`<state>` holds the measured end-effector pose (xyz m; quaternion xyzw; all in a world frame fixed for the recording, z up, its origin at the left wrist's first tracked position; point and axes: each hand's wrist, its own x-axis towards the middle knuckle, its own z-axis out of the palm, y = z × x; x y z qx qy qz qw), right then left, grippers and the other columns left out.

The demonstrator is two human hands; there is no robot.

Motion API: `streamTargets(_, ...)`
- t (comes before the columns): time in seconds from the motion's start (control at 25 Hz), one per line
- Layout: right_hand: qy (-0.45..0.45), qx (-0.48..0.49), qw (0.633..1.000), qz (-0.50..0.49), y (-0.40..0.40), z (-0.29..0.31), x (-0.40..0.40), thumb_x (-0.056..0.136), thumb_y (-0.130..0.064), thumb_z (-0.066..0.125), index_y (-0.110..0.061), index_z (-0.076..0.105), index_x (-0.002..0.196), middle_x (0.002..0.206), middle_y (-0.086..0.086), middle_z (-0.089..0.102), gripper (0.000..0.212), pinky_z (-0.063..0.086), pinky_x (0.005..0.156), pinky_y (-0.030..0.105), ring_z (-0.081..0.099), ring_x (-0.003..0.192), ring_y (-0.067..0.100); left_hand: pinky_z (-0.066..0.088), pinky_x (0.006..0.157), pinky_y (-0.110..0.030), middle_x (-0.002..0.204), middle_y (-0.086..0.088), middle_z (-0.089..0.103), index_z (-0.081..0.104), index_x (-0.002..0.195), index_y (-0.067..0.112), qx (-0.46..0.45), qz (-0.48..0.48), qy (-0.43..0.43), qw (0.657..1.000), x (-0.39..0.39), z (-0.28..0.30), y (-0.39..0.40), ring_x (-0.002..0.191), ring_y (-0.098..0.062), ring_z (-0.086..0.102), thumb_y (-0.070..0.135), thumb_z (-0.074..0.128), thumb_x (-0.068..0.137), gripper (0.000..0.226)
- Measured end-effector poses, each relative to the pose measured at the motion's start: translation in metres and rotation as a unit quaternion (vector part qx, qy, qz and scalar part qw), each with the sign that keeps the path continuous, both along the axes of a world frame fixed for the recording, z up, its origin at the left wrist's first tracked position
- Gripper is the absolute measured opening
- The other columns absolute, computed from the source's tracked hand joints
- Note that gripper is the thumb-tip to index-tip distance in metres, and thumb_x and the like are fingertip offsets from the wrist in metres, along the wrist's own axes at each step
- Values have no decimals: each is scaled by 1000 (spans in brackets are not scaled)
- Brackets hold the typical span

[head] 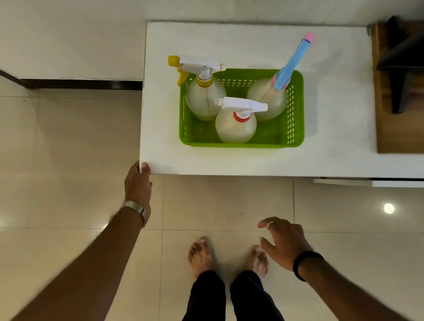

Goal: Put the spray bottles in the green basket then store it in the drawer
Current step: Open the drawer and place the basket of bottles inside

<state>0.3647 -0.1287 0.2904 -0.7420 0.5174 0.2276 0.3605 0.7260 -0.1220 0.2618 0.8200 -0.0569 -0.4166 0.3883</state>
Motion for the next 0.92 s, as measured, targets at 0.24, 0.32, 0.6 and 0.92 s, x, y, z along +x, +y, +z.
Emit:
streamTargets(0.24,-22,0,999,-25,-13,4,21,98,-39,50,-33,57,131,130,-11,65,34,35,109,38,57,123,11,50,100,-50,127,-16,66,64,125,14,28,26,-71,997,-17,5,-5,116,-40,62,39,49,101,38)
streamTargets(0.32,-19,9,1000,-14,-6,6,26,98,-39,50,-32,57,131,129,-10,66,34,35,109,38,58,122,11,49,101,-53,127,-20,66,65,123,15,30,30,-65,997,-18,8,-4,119,-44,60,40,50,100,36)
streamTargets(0.6,-27,0,1000,-6,18,15,20,98,-36,52,-33,55,133,136,-10,61,35,32,112,35,51,130,9,47,82,-38,115,5,67,59,125,28,58,-119,-76,988,-14,13,26,93,-17,61,55,59,90,44)
streamTargets(0.92,53,-116,992,-25,-20,-2,7,93,-43,56,-20,9,160,169,11,3,85,9,122,54,3,155,30,13,127,-49,169,-11,-10,-5,160,15,49,-654,-311,688,-96,11,78,156,-29,-9,51,47,94,91)
